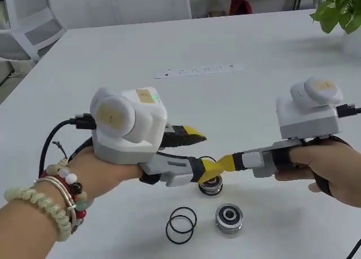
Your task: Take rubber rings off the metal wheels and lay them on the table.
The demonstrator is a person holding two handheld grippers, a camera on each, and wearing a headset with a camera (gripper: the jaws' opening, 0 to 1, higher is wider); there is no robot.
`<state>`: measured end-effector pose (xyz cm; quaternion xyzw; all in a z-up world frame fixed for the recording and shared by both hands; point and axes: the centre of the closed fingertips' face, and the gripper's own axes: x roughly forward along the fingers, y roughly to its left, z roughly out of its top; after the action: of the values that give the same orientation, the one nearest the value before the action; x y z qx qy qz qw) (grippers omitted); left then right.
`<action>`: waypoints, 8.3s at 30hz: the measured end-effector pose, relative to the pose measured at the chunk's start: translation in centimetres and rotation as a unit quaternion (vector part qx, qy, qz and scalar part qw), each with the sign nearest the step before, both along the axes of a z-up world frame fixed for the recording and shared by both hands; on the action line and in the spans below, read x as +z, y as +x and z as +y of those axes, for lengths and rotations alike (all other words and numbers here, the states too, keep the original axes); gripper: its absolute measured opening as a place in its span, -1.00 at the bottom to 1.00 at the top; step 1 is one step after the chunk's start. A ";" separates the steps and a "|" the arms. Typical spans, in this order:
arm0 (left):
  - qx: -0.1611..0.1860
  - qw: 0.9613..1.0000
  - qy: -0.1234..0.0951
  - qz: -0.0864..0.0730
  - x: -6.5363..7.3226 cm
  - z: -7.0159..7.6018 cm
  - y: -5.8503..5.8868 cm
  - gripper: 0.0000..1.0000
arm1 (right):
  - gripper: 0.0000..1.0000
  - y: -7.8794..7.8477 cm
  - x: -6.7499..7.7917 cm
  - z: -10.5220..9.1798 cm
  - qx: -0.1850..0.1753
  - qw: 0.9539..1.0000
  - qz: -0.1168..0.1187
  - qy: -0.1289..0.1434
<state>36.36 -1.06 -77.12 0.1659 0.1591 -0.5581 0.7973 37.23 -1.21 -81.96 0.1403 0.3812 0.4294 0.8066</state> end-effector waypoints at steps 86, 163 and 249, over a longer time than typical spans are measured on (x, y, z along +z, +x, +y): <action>0.201 0.978 -0.007 0.054 -1.0 17.0 -10.1 0.52 | -1.00 -6.1 -4.1 5.0 0.175 0.979 -0.014 -0.108; -0.025 0.999 -0.007 -0.020 2.1 -1.1 0.8 -0.04 | -0.58 -1.6 -4.8 -1.0 0.160 0.964 -0.122 -0.172; 0.012 0.998 0.048 0.036 -7.9 0.0 0.3 -0.74 | -1.00 -0.9 -1.9 0.8 0.039 0.999 0.009 -0.032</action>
<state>36.69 -1.08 -84.97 0.1818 0.2160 -0.5458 0.7889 36.33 -0.42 -83.88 0.1027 0.4073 0.4468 0.7899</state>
